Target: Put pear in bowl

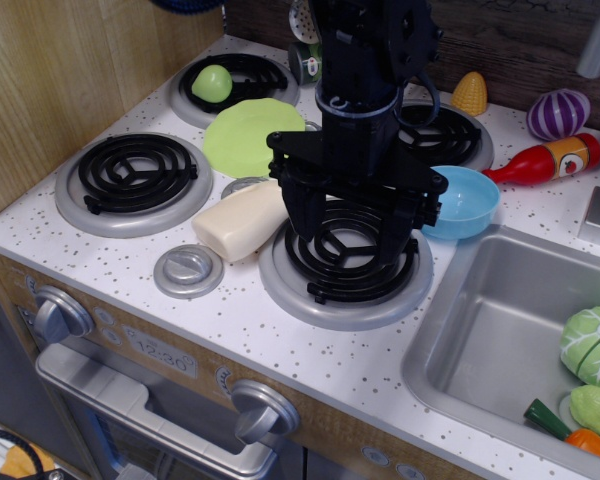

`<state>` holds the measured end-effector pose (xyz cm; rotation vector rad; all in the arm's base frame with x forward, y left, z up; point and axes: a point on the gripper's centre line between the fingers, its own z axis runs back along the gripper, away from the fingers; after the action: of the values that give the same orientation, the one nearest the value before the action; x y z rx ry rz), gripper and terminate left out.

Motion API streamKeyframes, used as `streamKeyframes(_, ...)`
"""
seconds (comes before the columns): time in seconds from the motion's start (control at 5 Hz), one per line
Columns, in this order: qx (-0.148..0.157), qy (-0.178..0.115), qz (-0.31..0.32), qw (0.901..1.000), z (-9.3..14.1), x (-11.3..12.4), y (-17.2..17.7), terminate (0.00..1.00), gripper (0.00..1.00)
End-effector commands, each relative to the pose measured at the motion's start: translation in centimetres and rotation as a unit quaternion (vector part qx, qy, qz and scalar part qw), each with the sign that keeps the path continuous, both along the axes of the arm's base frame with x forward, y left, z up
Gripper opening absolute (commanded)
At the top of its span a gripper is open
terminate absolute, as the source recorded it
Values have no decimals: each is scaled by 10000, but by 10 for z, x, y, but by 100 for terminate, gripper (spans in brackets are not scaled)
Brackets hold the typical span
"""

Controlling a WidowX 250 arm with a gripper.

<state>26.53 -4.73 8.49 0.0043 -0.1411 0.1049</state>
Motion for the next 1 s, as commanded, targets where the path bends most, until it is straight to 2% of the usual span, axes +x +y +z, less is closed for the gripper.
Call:
streamKeyframes(0.0,0,0,0,10000,0,0,0,0,100)
streamKeyframes(0.2,440,-496,412,9969,15,17,38,0,100)
streamKeyframes(0.4,951,-1339,711,9839,22,44,80,0,100)
streamKeyframes(0.6,1075,-1739,423,9780,40,71,125,0,100)
streamKeyframes(0.8,985,-2019,1,9745,39,102,166,0,100)
